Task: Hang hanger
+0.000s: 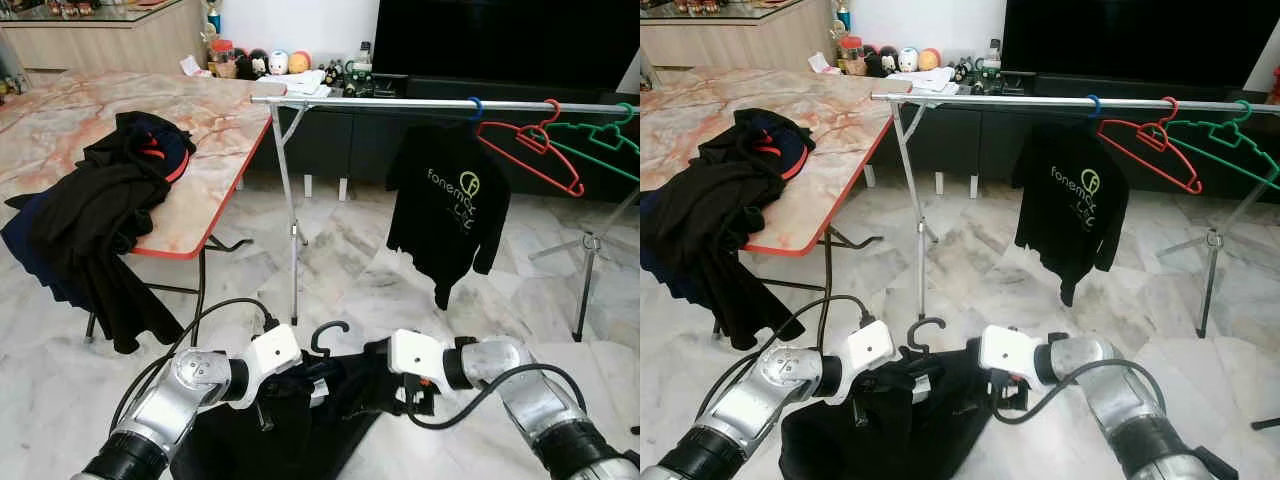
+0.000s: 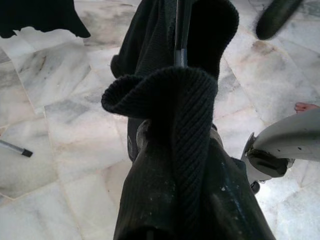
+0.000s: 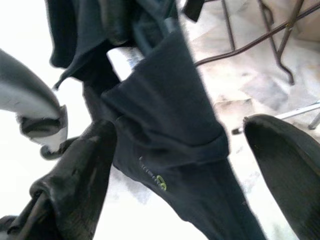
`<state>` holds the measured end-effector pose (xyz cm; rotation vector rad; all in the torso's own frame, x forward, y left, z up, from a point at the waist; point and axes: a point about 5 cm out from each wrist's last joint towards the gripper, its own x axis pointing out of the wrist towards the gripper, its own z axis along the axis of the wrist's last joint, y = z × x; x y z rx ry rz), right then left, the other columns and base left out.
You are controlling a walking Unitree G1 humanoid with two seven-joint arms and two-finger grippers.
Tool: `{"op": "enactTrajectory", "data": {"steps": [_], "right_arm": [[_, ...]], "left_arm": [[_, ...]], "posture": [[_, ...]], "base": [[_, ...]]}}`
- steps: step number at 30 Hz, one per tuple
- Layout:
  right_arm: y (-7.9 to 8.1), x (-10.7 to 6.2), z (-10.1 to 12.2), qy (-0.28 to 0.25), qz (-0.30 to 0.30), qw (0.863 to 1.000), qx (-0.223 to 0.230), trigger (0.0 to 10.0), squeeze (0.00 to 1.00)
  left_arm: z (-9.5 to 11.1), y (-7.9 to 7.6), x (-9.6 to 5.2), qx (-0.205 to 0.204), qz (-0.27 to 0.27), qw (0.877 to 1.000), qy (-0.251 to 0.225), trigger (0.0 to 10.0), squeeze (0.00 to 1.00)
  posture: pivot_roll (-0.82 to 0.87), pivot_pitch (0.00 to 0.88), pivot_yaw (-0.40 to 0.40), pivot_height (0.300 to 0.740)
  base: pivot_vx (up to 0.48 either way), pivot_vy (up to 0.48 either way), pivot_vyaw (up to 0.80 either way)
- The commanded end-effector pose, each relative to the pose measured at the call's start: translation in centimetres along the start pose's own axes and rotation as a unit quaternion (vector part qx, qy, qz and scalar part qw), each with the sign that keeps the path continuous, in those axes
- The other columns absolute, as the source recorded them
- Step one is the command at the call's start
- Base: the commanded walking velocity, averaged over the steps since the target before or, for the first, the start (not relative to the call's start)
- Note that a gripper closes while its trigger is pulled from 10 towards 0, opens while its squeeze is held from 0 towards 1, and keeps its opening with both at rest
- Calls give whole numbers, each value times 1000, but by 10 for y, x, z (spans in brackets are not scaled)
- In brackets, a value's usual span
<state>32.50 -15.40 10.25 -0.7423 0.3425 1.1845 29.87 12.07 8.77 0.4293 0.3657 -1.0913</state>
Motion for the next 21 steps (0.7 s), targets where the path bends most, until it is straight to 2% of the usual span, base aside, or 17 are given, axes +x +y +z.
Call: {"op": "enactTrajectory", "data": {"steps": [1,3,4,6,10,12,13,14,15,16,18,19,21], "right_arm": [[-7,-2,2,-3,-24,1000,-2,10000,1000],[-7,-3,2,-7,-28,1000,-1,10000,1000],[-10,-5,3,-16,-44,999,9,10000,0],[-13,-7,4,-24,-62,998,19,10000,0],[-29,-14,3,-38,-164,984,56,10000,0],[-39,-19,4,-64,-219,969,96,10000,0],[-43,-21,4,-77,-246,960,111,10000,0],[-46,-23,5,-89,-272,950,125,10000,0],[-47,-23,2,-87,-286,944,141,10000,0],[-48,-23,-2,-82,-298,937,160,10000,0],[-45,-20,-11,-62,-320,929,174,10000,0],[-36,-15,-28,-34,-339,916,212,10000,0],[-20,-9,-52,7,-366,891,268,10000,0]], "left_arm": [[0,3,-4,-12,18,1000,-14,0,0],[-3,5,-5,-16,33,999,-14,0,0],[-7,5,-8,-22,45,999,-12,0,0],[-11,5,-10,-27,54,998,-10,0,0],[-23,8,-15,-31,111,993,4,0,0],[-30,11,-17,-34,145,989,17,0,0],[-33,13,-19,-36,166,985,21,980,0],[-36,15,-20,-38,188,981,24,980,0],[-37,16,-21,-43,201,978,22,9373,0],[-38,16,-22,-50,212,976,18,10000,0],[-39,18,-24,-48,238,970,14,10000,0],[-42,18,-24,-71,260,963,14,10000,0],[-44,16,-24,-83,276,958,5,10000,0]], "posture": [[28,84,9,740],[28,84,9,740],[26,88,12,740],[26,88,12,740],[30,91,13,740],[28,92,15,740],[27,93,16,740],[26,93,16,740],[24,93,17,740],[24,93,17,740],[17,96,15,740],[15,95,5,740],[19,97,-3,740]], "base": [[0,0,0],[0,0,0],[0,0,0],[0,0,0],[0,0,0],[0,0,0],[0,0,0],[0,0,0],[0,0,0],[0,0,0],[0,0,0],[0,0,0],[0,0,0]]}}
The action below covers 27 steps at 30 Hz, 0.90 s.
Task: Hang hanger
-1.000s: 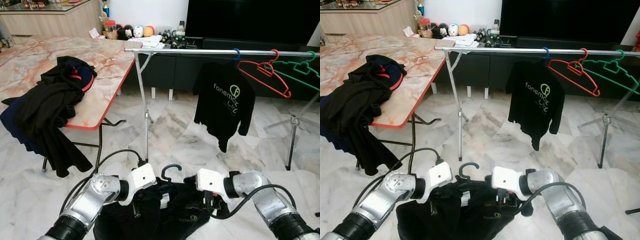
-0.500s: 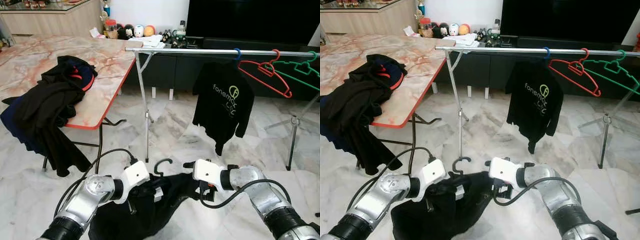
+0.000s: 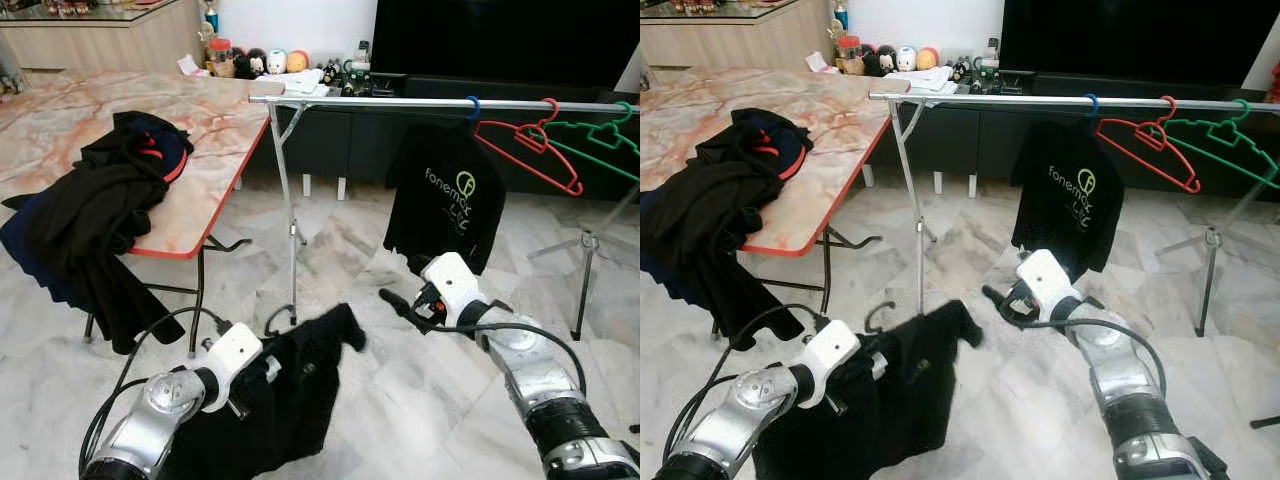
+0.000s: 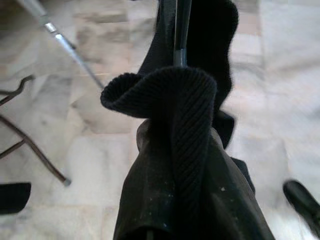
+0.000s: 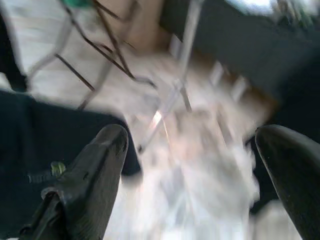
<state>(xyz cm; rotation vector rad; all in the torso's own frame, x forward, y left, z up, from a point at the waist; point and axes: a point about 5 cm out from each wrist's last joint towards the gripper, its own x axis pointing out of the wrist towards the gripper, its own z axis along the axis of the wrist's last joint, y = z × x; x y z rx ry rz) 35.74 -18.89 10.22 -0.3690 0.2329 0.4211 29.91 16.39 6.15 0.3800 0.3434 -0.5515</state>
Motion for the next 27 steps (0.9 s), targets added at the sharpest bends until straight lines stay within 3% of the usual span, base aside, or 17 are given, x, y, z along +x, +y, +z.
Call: {"op": "enactTrajectory", "data": {"steps": [1,2,3,4,6,7,8,10,13,16,17,18,20,22,25,27], "right_arm": [[8,-10,-48,88,-63,992,68,10000,0],[10,-11,-53,99,-72,989,78,10000,0],[21,-16,-70,121,-83,982,118,10000,0],[39,-27,-99,163,-109,962,188,10000,0],[51,-38,-120,196,-132,941,241,10000,0],[62,-52,-141,221,-176,900,332,10000,0],[62,-52,-141,221,-176,900,332,10000,0],[75,-69,-162,240,-224,856,400,10000,0],[90,-101,-192,340,-261,845,319,10000,0],[98,-113,-202,365,-261,838,310,10000,0],[104,-121,-208,371,-270,821,340,10000,0],[104,-122,-209,368,-273,819,346,10000,0],[103,-125,-210,372,-277,823,327,10000,0],[100,-129,-213,397,-278,835,260,10000,0],[99,-130,-213,395,-287,833,258,10000,0],[98,-125,-209,384,-278,842,256,10000,0]], "left_arm": [[1,2,-2,-24,37,999,-22,10000,0],[1,2,-2,-30,44,998,-26,10000,0],[0,0,-3,-45,56,997,-33,10000,0],[-1,-1,-4,-68,77,994,-40,10000,0],[-3,-3,-4,-78,88,992,-42,10000,0],[-3,-7,-4,-86,92,991,-48,10000,0],[-3,-7,-4,-86,92,991,-48,10000,0],[-3,-8,-6,-99,106,988,-55,10000,0],[-11,-12,-7,-99,109,988,-40,10000,0],[-11,-14,-6,-89,106,990,-39,10000,0],[-11,-16,-6,-82,105,990,-37,10000,0],[-10,-17,-6,-79,106,990,-38,10000,0],[-9,-17,-6,-82,106,990,-40,10000,0],[-11,-17,-6,-73,107,991,-31,10000,0],[-12,-17,-6,-76,107,991,-31,10000,0],[-12,-17,-6,-77,105,991,-31,10000,0]], "posture": [[17,94,-3,740],[17,94,-3,740],[13,91,0,740],[16,87,2,740],[18,79,3,740],[27,71,2,740],[27,71,2,740],[28,66,1,740],[13,48,1,740],[23,35,-4,740],[30,31,-7,740],[35,22,-4,740],[23,20,3,740],[16,14,8,740],[23,4,8,740],[25,1,6,740]], "base": [[0,0,0],[0,0,0],[0,0,0],[0,0,0],[0,0,0],[0,0,0],[0,0,0],[0,0,0],[0,0,0],[0,0,0],[0,0,0],[0,0,0],[0,0,0],[0,0,0],[87,0,0],[307,0,0]]}}
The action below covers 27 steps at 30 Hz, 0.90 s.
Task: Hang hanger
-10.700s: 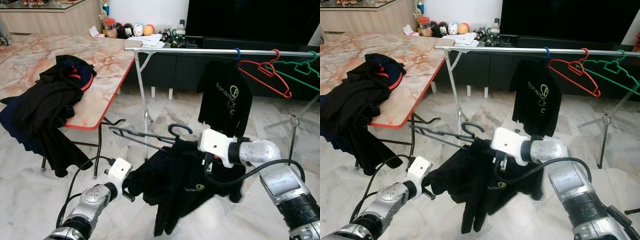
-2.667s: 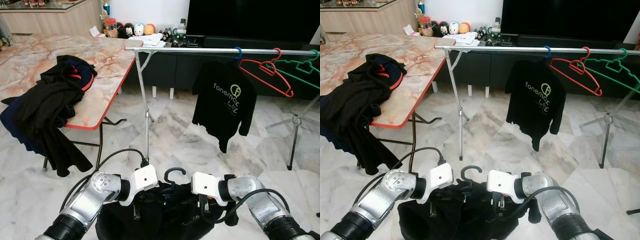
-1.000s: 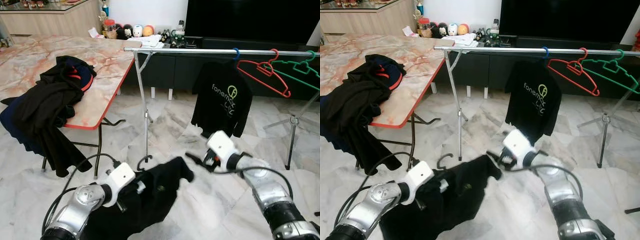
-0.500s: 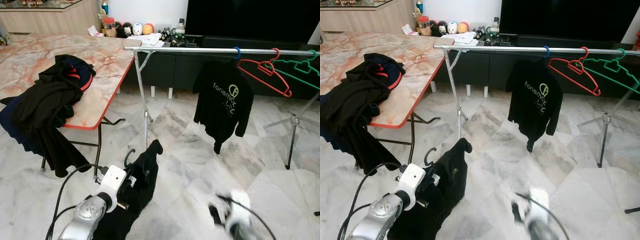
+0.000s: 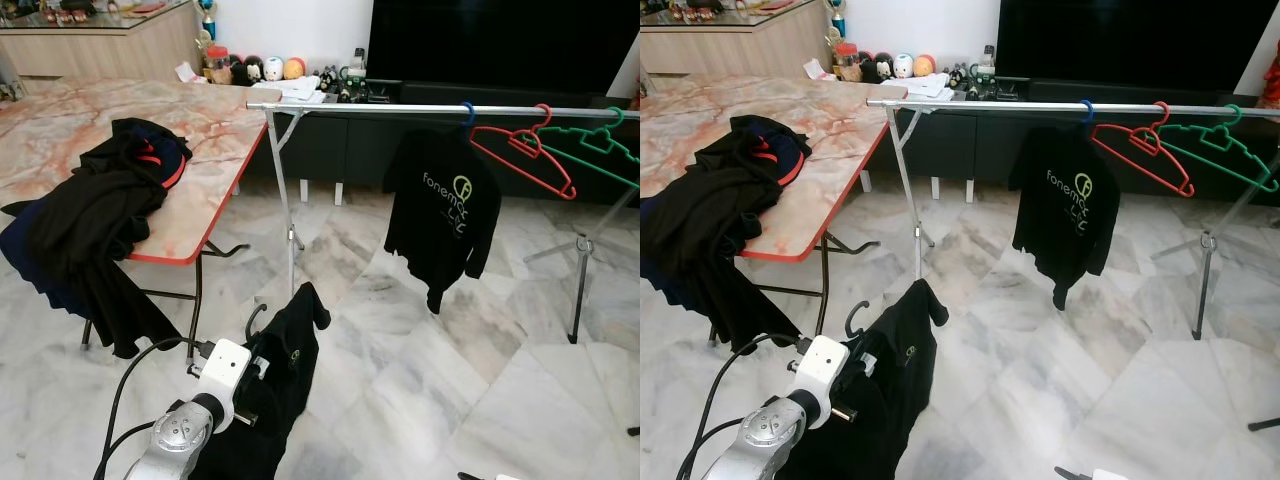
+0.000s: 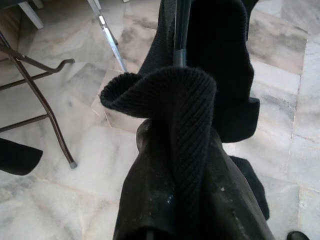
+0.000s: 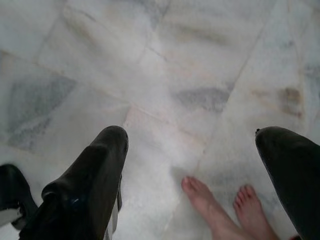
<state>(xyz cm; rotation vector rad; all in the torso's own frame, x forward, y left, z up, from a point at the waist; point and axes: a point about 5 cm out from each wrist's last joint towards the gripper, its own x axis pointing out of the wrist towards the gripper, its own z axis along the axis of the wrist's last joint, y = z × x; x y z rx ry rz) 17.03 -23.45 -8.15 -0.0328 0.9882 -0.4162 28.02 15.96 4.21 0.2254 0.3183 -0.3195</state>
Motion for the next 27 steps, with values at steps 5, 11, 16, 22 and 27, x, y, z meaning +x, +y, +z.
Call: {"op": "enactTrajectory", "data": {"steps": [5,11,16,22,27], "right_arm": [[11,0,11,-24,17,1000,-10,10000,0],[15,-1,9,-22,23,999,-16,10000,0],[10,-1,2,-12,20,1000,-10,10000,0],[11,-2,-3,-6,24,1000,-18,10000,0],[12,-2,-1,-10,26,999,-16,10000,0]], "left_arm": [[6,-1,0,13,-6,1000,-13,10000,0],[7,-2,0,11,-11,1000,-14,10000,0],[8,-2,0,15,-15,1000,-16,10000,0],[8,-3,-1,11,-17,1000,-15,10000,0],[9,-2,-1,15,-16,1000,-16,10000,0]], "posture": [[19,0,11,740],[16,0,14,740],[17,0,14,740],[18,0,16,740],[24,4,14,740]], "base": [[325,0,0],[365,0,0],[428,0,0],[452,0,0],[480,0,0]]}}
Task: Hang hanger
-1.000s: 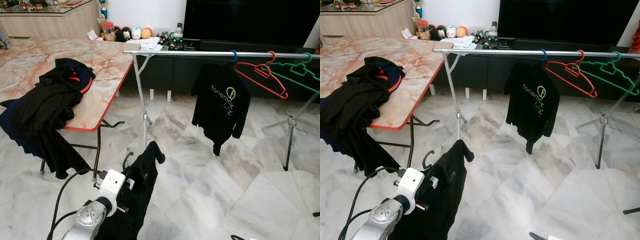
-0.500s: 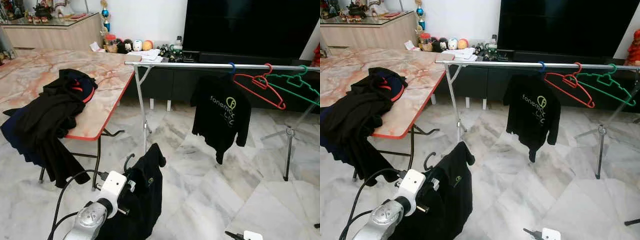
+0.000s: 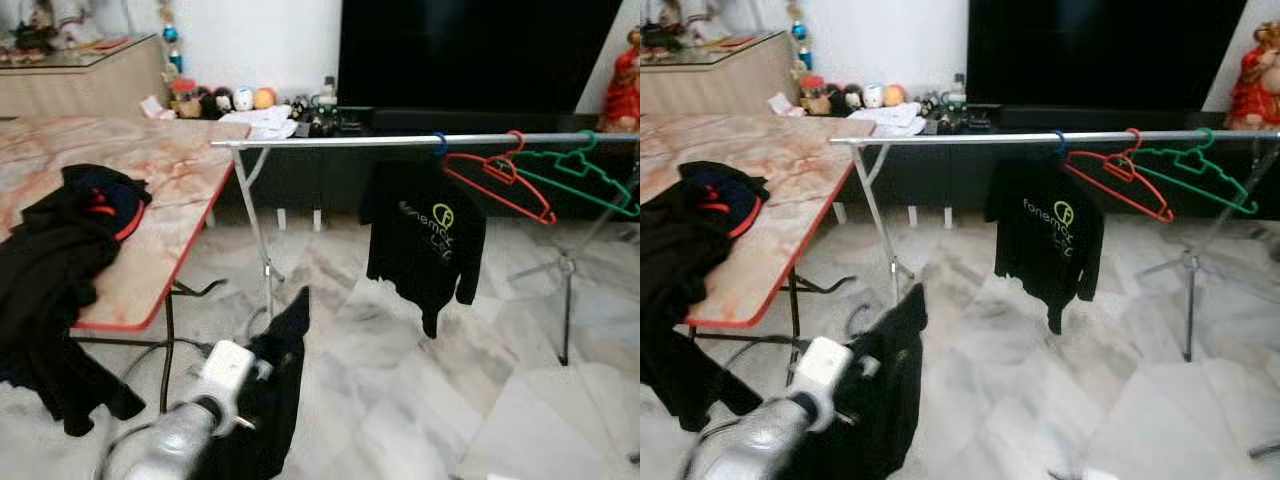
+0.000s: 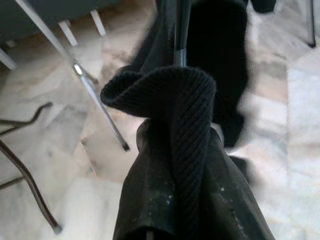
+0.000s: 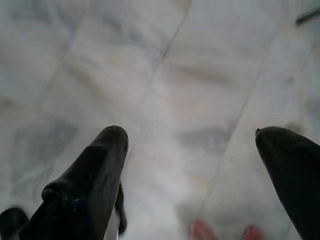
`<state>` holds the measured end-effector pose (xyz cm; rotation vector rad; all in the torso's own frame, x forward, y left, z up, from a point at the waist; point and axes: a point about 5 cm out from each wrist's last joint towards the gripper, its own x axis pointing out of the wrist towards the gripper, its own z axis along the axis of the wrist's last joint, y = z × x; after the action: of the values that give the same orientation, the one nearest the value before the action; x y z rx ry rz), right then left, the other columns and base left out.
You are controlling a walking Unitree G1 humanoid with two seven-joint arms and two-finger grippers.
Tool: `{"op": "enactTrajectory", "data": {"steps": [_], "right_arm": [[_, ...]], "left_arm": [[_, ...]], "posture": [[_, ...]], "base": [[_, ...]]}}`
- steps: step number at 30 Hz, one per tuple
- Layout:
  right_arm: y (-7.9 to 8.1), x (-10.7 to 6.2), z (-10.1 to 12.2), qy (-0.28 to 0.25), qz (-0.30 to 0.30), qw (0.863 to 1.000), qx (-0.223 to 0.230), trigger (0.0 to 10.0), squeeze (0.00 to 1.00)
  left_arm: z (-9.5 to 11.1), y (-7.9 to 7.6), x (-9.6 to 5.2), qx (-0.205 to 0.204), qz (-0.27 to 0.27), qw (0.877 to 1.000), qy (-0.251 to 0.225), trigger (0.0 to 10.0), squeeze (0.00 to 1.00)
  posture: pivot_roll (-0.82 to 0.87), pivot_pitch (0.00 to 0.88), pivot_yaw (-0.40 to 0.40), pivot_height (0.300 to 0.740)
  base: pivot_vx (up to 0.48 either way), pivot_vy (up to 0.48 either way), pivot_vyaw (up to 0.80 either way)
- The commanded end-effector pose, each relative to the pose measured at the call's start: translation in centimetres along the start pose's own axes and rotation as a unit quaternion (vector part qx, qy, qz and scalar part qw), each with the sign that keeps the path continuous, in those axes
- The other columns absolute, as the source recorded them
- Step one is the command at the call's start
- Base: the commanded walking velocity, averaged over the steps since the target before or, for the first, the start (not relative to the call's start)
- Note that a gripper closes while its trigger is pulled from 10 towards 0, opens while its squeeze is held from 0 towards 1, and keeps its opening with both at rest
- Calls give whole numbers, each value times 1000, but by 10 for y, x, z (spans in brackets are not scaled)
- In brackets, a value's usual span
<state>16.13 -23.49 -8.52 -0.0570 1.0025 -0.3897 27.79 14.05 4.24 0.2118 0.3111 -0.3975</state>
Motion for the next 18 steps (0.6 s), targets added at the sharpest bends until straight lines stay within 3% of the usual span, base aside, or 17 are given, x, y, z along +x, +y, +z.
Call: {"op": "enactTrajectory", "data": {"steps": [1,8,13,16,18], "right_arm": [[15,-1,9,-15,20,1000,1,10000,0],[15,0,15,-23,21,999,16,10000,0],[17,0,12,-11,25,1000,-3,10000,0],[18,0,12,-10,26,1000,-2,10000,0],[18,-1,9,-5,28,999,-34,10000,0]], "left_arm": [[4,16,-5,15,23,1000,-7,10000,0],[9,16,-3,6,25,1000,-14,10000,0],[11,17,-2,7,27,1000,-15,10000,0],[11,18,-2,8,30,999,-14,10000,0],[12,19,-3,10,30,999,-14,10000,0]], "posture": [[25,7,13,740],[21,22,13,740],[20,34,13,740],[20,39,14,740],[22,41,13,740]], "base": [[480,0,0],[480,0,0],[480,0,-768],[480,0,0],[480,0,0]]}}
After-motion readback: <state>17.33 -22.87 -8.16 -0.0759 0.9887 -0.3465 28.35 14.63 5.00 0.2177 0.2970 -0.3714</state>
